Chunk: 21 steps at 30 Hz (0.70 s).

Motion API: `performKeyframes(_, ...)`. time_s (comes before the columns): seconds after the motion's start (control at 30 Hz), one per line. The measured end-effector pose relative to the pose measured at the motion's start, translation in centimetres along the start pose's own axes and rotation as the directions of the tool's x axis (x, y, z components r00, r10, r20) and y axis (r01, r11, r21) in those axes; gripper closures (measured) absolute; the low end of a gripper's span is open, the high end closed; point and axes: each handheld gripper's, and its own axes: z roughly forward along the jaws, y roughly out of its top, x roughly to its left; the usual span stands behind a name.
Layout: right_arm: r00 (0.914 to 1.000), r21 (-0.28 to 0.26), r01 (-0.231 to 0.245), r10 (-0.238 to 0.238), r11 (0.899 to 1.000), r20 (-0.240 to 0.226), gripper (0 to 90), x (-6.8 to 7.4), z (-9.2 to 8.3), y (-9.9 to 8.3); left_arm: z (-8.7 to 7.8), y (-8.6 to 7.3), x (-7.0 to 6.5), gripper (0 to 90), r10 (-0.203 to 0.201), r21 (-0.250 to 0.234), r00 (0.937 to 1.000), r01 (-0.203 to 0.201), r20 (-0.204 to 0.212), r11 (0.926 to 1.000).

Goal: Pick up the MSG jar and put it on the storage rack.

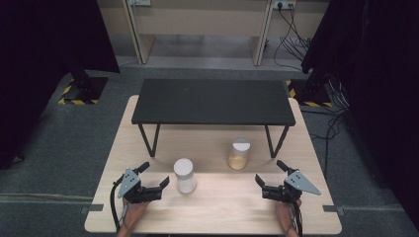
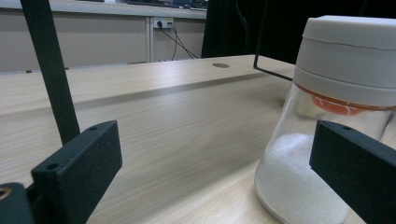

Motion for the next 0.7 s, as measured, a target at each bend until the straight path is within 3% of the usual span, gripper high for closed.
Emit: performKeyframes(0.7,1.0000,0.004,0.008,-0.008,1.000,0.004,0.4,0.11,0.01,0.06,-0.03,-0.03,0.02,1.3,0.010,-0.003,0.9999,-0.010,0.006,0.9999)
